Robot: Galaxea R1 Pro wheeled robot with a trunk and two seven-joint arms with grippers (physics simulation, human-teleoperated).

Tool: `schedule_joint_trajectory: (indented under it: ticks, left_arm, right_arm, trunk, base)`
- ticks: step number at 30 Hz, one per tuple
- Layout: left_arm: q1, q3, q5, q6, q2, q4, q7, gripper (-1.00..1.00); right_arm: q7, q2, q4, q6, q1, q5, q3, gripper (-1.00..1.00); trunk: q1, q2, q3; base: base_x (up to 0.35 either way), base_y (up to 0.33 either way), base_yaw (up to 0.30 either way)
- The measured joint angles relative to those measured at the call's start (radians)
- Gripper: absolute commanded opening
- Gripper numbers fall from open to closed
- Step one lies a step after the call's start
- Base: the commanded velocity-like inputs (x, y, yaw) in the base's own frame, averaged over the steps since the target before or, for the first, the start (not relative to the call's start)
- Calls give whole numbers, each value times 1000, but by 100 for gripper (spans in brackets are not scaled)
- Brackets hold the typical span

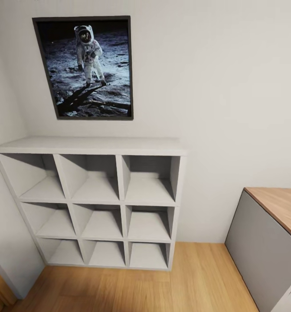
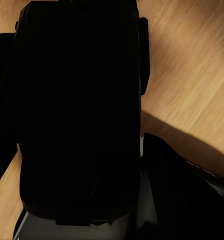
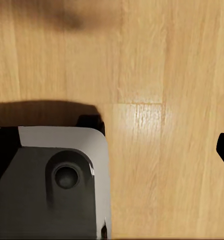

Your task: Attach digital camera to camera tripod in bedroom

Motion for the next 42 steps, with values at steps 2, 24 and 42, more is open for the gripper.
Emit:
schedule_joint_trajectory:
  ticks: [2,24,42]
  left_arm:
    - [0,0,0,-4,0,0,0,-100]
    - [0,0,1,-8,-1,1,0,-100]
    - [0,0,1,-7,-1,1,0,-100]
  right_arm:
    - [0,5,0,0,2,0,0,100]
    - [0,11,0,-1,5,0,0,100]
    - [0,11,-1,1,5,1,-1,100]
  trunk:
    - [-8,14,6]
    - [-92,168,75]
    - [-161,294,132]
  base:
    - [0,0,0]
    - [0,0,0]
    - [0,0,0]
